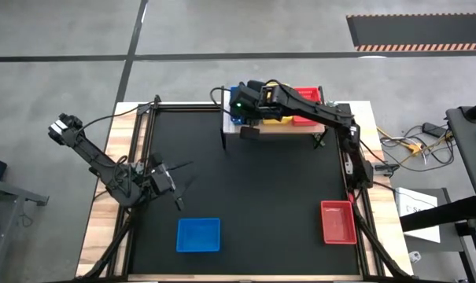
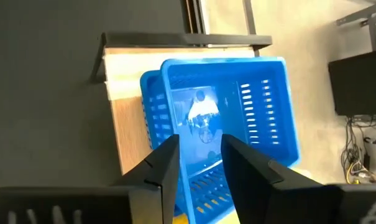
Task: Stack baskets on shelf by color
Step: Stack the right blue bin on top of the blue bin on the shelf
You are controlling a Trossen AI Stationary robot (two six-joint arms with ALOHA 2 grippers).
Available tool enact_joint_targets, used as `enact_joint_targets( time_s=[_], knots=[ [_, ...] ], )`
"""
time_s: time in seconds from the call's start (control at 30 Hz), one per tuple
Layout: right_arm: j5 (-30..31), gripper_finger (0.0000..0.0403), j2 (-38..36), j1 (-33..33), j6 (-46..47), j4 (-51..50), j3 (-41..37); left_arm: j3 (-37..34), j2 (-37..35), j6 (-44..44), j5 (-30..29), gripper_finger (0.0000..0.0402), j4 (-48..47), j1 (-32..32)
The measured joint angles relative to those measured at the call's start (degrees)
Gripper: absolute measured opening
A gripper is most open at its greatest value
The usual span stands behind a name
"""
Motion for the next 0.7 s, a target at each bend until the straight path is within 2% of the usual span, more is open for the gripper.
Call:
enact_joint_targets(
  time_s=[0.17,0.33,0.4,0.53,0.7],
  knots=[
    [-0.24,0.0095,-1.69,1.23,0.43,0.4,0.04,0.17,-0.06,-0.01,0.0,0.0194,0.03,0.0],
    [-0.62,0.0034,-1.47,0.68,-0.04,3.86,-1.46,0.61,0.18,-0.04,0.02,0.0194,1.97,0.0],
    [-2.7,0.0016,-1.26,0.12,-0.62,6.99,-3.17,0.61,0.18,-0.04,0.03,0.0194,3.03,0.0],
    [-4.86,0.0011,-1.22,-0.3,-0.07,14.26,-8.78,0.61,0.16,-0.19,0.06,0.0194,5.12,-0.02],
    [-4.63,0.0009,-1.35,-0.3,-0.79,15.07,-9.79,0.66,0.53,-0.45,0.16,0.0194,5.07,-0.09]
  ],
)
